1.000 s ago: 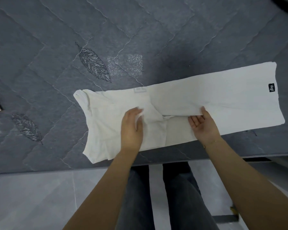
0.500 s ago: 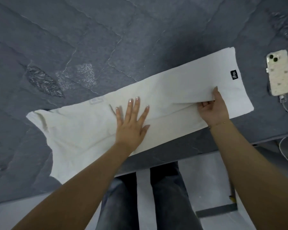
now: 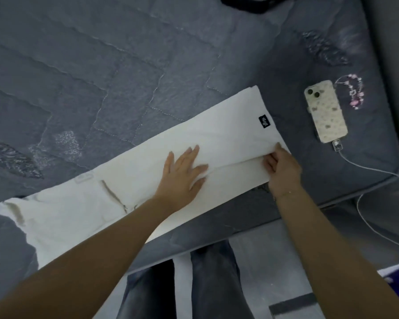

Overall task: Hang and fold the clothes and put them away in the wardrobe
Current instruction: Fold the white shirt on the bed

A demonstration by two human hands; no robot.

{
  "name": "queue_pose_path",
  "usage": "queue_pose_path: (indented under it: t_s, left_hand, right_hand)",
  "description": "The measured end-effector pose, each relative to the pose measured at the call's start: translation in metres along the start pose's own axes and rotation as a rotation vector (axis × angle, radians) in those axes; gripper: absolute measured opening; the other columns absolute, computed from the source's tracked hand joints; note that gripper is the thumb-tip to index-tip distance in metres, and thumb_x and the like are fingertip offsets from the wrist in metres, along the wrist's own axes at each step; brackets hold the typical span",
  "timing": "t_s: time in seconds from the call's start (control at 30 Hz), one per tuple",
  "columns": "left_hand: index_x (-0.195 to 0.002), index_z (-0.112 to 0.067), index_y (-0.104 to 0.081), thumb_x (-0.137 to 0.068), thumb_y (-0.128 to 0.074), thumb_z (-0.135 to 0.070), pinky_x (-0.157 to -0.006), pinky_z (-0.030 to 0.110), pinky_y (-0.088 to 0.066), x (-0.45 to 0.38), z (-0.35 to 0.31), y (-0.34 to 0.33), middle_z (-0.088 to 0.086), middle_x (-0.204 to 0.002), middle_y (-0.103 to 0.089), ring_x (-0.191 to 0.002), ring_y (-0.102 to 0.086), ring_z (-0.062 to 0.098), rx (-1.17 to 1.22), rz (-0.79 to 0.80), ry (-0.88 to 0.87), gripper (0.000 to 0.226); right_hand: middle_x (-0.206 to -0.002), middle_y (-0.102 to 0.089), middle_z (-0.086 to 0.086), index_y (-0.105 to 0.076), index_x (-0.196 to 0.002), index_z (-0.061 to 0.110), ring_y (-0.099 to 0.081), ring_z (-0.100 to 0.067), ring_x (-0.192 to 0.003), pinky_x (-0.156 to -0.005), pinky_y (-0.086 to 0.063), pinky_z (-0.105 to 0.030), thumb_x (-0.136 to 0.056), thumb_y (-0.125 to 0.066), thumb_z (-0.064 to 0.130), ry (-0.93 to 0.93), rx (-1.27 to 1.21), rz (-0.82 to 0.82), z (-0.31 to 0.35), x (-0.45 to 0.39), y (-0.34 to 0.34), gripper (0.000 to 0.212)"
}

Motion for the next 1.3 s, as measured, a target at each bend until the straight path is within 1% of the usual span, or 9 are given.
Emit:
queue_pose_path:
  t_s: [0.1, 0.17, 0.27, 0.43, 0.57, 0.73, 0.93, 1.1, 1.3]
  left_hand:
    - [-0.131, -0.018, -0.059, -0.095, -0.059, -0.024, -0.118, 0.047, -0.017, -0.046, -0.019, 0.044, 0.007, -0.150, -0.041, -0.138, -0.039, 0.025, 0.212, -0.242, 0.065, 0.036]
    - [-0.132, -0.018, -0.056, -0.094, -0.061, -0.025, -0.114, 0.041, -0.023, -0.090, -0.024, 0.059, 0.006, -0.147, -0.043, -0.135, -0.039, 0.024, 0.295, -0.256, 0.195, 0.040]
    - [-0.133, -0.020, -0.052, -0.089, -0.065, -0.039, -0.108, 0.037, -0.028, -0.152, -0.026, 0.066, 0.006, -0.139, -0.044, -0.132, -0.037, 0.026, 0.303, -0.167, 0.384, 0.049]
    - [-0.092, -0.017, -0.056, -0.087, -0.070, -0.039, -0.065, 0.014, -0.043, -0.208, -0.039, 0.070, -0.006, -0.084, -0.056, -0.074, -0.053, 0.007, 0.585, 0.017, 0.385, 0.027]
    - [-0.111, -0.002, -0.063, -0.091, -0.067, -0.031, -0.075, 0.024, -0.044, -0.212, -0.053, 0.070, 0.005, -0.097, -0.063, -0.085, -0.057, 0.016, 0.645, 0.166, 0.297, 0.035]
    - [-0.109, -0.003, -0.069, -0.092, -0.067, -0.025, -0.085, 0.030, -0.051, -0.191, -0.054, 0.088, 0.012, -0.105, -0.071, -0.086, -0.064, 0.019, 0.767, 0.164, 0.259, 0.028]
    - [-0.110, 0.006, -0.062, -0.088, -0.072, -0.020, -0.087, 0.049, -0.049, -0.137, -0.038, 0.137, 0.030, -0.103, -0.065, -0.088, -0.058, 0.030, 0.848, 0.179, 0.136, 0.036]
    - [-0.094, -0.008, -0.068, -0.086, -0.072, -0.009, -0.076, 0.016, -0.048, -0.050, 0.009, 0.179, 0.008, -0.082, -0.070, -0.077, -0.065, 0.012, 0.849, 0.159, 0.026, 0.009]
    - [-0.094, -0.008, -0.068, -0.084, -0.069, -0.001, -0.079, 0.013, -0.050, 0.085, 0.110, 0.195, 0.002, -0.087, -0.074, -0.080, -0.067, 0.003, 0.860, 0.153, 0.018, 0.012]
  right_hand:
    - [-0.078, -0.050, 0.003, -0.052, -0.080, 0.020, -0.045, -0.006, -0.064, -0.045, -0.042, -0.011, -0.098, -0.057, 0.021, -0.020, 0.051, -0.088, -0.009, 0.004, 0.028, 0.019]
    - [-0.094, -0.055, 0.002, -0.059, -0.101, 0.019, -0.053, -0.009, -0.078, -0.067, -0.053, -0.017, -0.097, -0.059, 0.021, -0.040, 0.040, -0.164, -0.021, 0.010, 0.050, 0.005]
    - [-0.123, -0.055, 0.000, -0.054, -0.133, 0.011, -0.053, -0.014, -0.114, -0.104, -0.046, -0.031, -0.091, -0.067, 0.020, -0.104, -0.087, -0.158, -0.037, 0.014, 0.067, 0.045]
    - [-0.123, -0.064, -0.005, -0.058, -0.130, 0.011, -0.061, -0.018, -0.111, -0.096, -0.050, -0.030, -0.091, -0.067, 0.024, -0.095, -0.081, 0.036, -0.027, -0.004, 0.064, 0.042]
    - [-0.116, -0.069, -0.004, -0.066, -0.112, 0.013, -0.065, -0.017, -0.104, -0.092, -0.054, -0.032, -0.088, -0.071, 0.021, -0.058, -0.043, 0.166, -0.012, -0.012, 0.043, 0.026]
    - [-0.116, -0.067, -0.009, -0.067, -0.109, 0.006, -0.063, -0.022, -0.109, -0.103, -0.048, -0.039, -0.088, -0.071, 0.019, 0.061, -0.044, 0.014, 0.001, -0.003, 0.039, 0.025]
    - [-0.081, -0.071, 0.006, -0.074, -0.080, 0.022, -0.064, -0.009, -0.079, -0.075, -0.056, -0.027, -0.089, -0.071, 0.024, 0.364, 0.056, 0.103, 0.003, 0.074, 0.035, 0.009]
    - [-0.090, -0.075, 0.002, -0.076, -0.091, 0.024, -0.069, -0.009, -0.082, -0.071, -0.055, -0.020, -0.089, -0.069, 0.025, 0.530, 0.189, 0.221, -0.032, 0.180, 0.013, 0.007]
    - [-0.075, -0.069, 0.006, -0.072, -0.087, 0.025, -0.060, -0.001, -0.068, -0.065, -0.048, -0.012, -0.088, -0.070, 0.020, 0.646, 0.380, 0.293, -0.143, 0.292, -0.038, 0.005]
Point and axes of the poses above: each hand's wrist, its own x-axis away from the middle knuckle, its own y-axis out of the back of the hand, z = x × y, the point moved 7 cm from there along -x, towards the middle knuckle
